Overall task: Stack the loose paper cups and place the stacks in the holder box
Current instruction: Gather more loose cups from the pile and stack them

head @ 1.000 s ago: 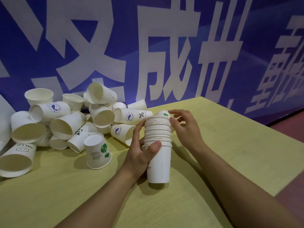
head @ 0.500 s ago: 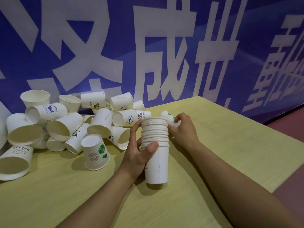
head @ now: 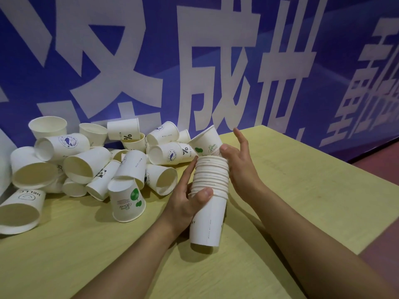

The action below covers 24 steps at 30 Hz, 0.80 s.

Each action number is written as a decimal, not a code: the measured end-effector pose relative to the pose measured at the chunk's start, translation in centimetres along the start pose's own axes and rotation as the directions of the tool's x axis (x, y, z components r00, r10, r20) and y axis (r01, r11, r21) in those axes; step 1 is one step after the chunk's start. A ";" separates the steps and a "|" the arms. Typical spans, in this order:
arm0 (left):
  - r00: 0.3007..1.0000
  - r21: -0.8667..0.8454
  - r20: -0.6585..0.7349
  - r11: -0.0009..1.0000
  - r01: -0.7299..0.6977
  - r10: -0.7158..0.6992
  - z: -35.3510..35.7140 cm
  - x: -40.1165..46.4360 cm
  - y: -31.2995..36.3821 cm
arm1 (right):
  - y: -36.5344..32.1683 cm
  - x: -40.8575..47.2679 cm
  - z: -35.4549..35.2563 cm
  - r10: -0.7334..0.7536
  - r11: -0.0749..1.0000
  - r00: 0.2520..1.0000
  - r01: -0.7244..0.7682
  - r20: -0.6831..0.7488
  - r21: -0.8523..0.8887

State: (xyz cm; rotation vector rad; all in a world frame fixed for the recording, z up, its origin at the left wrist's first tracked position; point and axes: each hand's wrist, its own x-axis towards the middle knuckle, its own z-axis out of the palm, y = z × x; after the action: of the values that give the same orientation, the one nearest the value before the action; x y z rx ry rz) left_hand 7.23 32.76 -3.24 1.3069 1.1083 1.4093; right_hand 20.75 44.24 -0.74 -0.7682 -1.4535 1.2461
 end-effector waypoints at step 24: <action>0.980 0.286 -0.134 0.953 -0.103 0.146 1.2 -3.4 3.8 | -6.0 -5.2 -0.5 -0.177 0.935 0.975 0.208 0.131 -0.286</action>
State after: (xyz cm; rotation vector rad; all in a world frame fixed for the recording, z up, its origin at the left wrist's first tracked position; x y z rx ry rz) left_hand 8.46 28.75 -0.13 1.5084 1.3881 1.5067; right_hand 23.53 38.06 3.41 -0.7459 -1.7835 0.9385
